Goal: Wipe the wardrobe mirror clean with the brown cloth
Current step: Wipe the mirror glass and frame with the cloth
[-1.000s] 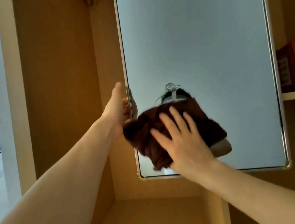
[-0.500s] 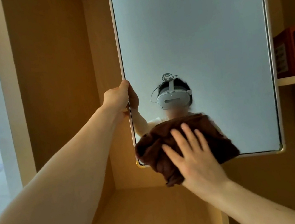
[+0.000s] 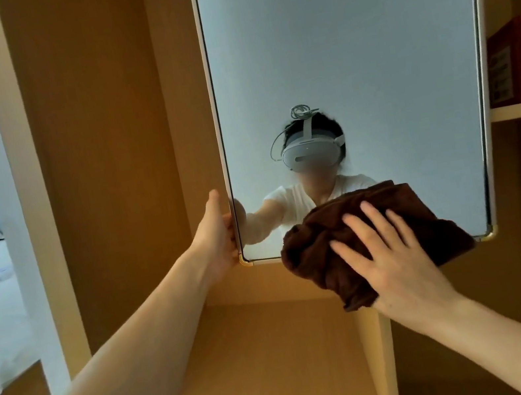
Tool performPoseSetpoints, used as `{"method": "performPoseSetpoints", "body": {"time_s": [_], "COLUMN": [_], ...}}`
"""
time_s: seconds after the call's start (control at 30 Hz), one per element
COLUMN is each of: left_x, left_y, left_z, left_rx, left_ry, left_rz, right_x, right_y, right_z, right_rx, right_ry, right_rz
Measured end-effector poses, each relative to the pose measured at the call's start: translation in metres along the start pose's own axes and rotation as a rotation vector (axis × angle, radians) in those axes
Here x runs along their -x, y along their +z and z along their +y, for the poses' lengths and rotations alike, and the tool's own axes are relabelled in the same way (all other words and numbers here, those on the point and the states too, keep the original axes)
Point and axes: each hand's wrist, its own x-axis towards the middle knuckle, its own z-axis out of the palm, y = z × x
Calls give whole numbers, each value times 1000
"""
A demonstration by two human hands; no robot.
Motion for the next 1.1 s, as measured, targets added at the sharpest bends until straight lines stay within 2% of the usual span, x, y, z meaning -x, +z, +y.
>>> {"method": "performPoseSetpoints", "body": {"time_s": [0.13, 0.23, 0.37, 0.47, 0.6, 0.67, 0.73, 0.8, 0.83, 0.93, 1.03, 1.1], "left_x": [4, 2, -8, -15, -21, -22, -19, -16, -15, -12, -9, -6], "left_y": [1, 0, -3, -5, -5, -5, -3, -3, -4, -6, -3, 1], "left_z": [-2, 2, -3, -8, -12, -16, -17, -17, -16, -8, -6, -10], "left_rx": [40, -86, -98, -72, 53, -10, -119, -122, -41, 384, 290, 42], "left_ry": [-38, -66, 3, 65, 124, 192, 248, 254, 220, 15, 42, 166], "left_rz": [-70, -50, -56, -68, -271, -278, -192, -180, -223, -404, -411, -302], "right_x": [-38, -59, -40, -2, 50, 52, 36, 5, -12, -47, -45, -30], "right_y": [-1, 6, 7, 6, 10, 12, 13, 13, 12, 12, 15, 13], "right_z": [-57, -81, -52, -7, 41, 35, 8, -30, -50, -90, -77, -54], "right_rx": [-41, -49, -49, -35, 47, 40, -13, -59, -76, -126, -117, -94], "right_ry": [-35, -54, -126, -62, 74, 133, 146, 79, 28, -61, -136, -190], "right_rz": [9, 10, 27, 51, 41, 48, 91, 110, 105, 74, 55, 34]}}
